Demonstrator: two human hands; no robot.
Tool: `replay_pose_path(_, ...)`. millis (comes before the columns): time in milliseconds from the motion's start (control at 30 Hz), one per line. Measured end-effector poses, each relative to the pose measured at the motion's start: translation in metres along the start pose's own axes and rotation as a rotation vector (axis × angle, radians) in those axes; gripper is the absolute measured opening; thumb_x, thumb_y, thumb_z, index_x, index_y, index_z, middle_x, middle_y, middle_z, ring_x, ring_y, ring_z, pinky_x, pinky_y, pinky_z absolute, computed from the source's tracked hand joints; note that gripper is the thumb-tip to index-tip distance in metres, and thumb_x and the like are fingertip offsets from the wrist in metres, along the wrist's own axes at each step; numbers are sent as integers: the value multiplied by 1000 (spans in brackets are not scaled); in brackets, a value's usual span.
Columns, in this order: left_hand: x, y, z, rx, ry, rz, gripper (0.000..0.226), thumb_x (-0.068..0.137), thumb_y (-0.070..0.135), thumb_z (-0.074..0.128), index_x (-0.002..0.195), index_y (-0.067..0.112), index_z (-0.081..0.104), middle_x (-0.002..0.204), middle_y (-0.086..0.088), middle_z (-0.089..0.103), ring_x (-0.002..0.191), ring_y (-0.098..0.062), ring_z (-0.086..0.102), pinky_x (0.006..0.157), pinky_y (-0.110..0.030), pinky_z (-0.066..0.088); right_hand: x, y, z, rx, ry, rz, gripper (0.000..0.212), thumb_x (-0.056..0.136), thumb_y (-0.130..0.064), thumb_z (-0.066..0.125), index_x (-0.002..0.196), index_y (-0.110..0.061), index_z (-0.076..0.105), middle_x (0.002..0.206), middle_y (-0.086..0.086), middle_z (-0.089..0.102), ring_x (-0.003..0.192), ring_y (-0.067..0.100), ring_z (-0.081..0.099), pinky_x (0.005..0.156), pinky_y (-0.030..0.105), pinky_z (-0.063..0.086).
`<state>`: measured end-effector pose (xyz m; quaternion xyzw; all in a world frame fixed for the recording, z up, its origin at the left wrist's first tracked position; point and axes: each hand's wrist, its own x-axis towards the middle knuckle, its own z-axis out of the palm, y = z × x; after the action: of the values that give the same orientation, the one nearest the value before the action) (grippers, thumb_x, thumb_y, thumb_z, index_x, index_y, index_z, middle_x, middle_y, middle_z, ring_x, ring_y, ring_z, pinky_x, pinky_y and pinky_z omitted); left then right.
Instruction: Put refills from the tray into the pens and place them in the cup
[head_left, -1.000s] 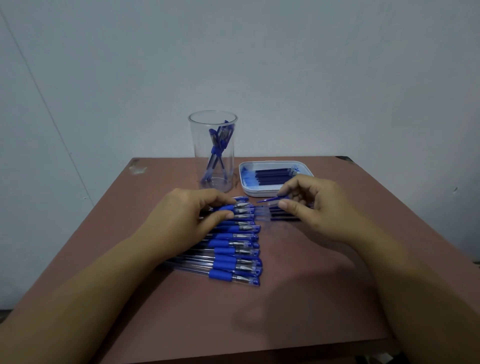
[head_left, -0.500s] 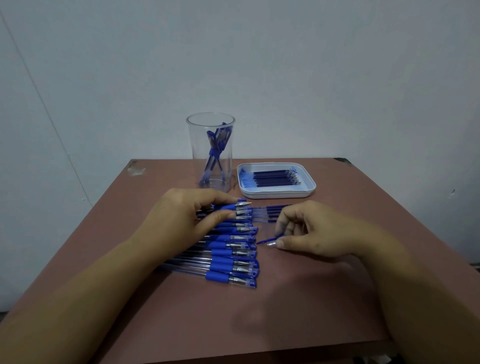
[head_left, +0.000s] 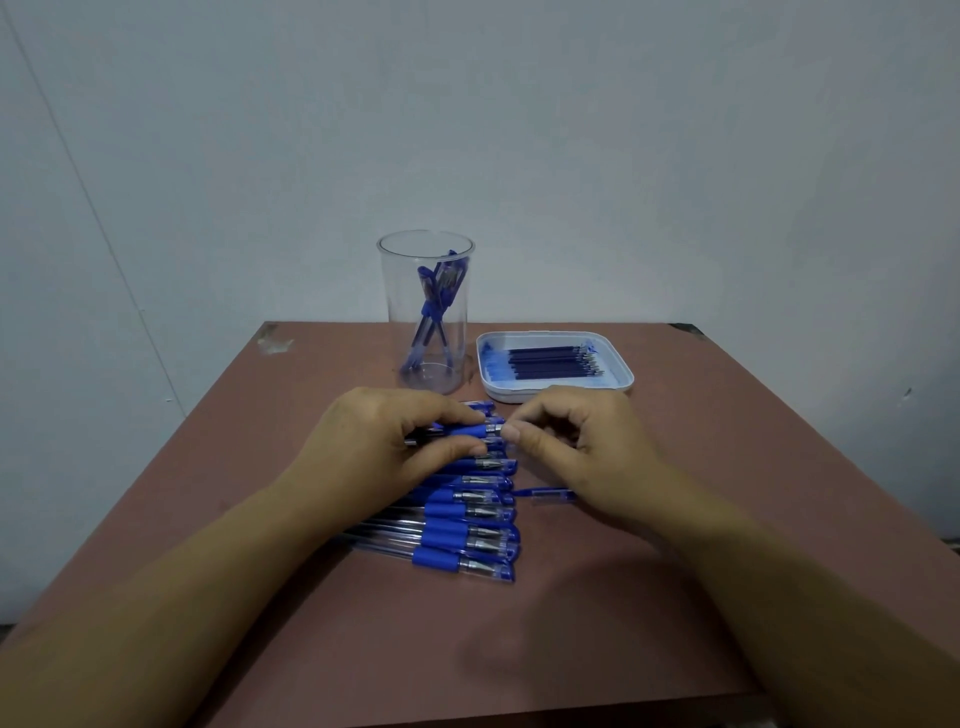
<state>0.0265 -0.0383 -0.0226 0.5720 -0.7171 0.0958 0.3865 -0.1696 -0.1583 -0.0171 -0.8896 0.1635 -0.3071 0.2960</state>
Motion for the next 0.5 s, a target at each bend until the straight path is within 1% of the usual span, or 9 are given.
replay_pose_path(33,0,0,0,-9,2,-8,35,85,52,62,107,28,75,91,16,74,76,4,66,65,-25,57,0,0,0,5,5,0,3,89,-35,67,86,-36,69,76,-4,68,65,18,59,58,32,51)
replay_pose_path(133,1,1,1,-25,-14,-25,33,86,49,61,109,29,74,94,17,73,80,6,65,68,-22,57,0,-1,-1,10,19,4,10,86,-28,71,87,-37,69,77,-5,67,66,17,57,58,20,47)
replay_pose_path(233,1,1,1,-24,-33,-23,31,88,45,61,113,30,71,97,19,72,84,7,65,71,-22,57,1,0,-3,35,25,41,7,85,-26,73,90,-31,71,77,-6,65,65,13,54,58,16,45)
replay_pose_path(300,1,0,2,-35,-37,-30,31,89,44,61,114,31,71,97,19,72,84,5,66,71,-24,57,0,1,-3,63,26,57,5,85,-28,72,90,-30,71,77,-7,64,64,9,52,59,16,45)
replay_pose_path(367,1,-2,1,-41,-34,-35,31,89,46,60,115,32,71,96,17,72,84,3,67,70,-28,57,-1,-2,-2,117,26,70,5,86,-33,69,90,-30,71,79,-6,65,65,5,54,60,17,46)
replay_pose_path(433,1,-3,0,-36,-36,-34,32,89,47,61,116,34,70,96,16,73,84,2,67,69,-29,57,-1,-3,-1,123,24,80,13,85,-42,64,89,-32,70,80,-4,68,69,12,60,61,23,51)
replay_pose_path(467,1,-4,0,-36,-40,-36,32,89,48,61,116,34,70,96,16,73,84,2,67,69,-29,57,0,-3,-1,90,20,78,13,85,-43,63,88,-32,70,79,-4,68,70,16,61,61,27,52)
replay_pose_path(500,1,-4,0,-34,-43,-38,32,89,48,61,116,34,70,97,17,73,85,2,67,70,-29,57,0,-2,0,63,19,75,10,86,-41,65,87,-32,70,78,-4,68,69,16,60,60,27,51)
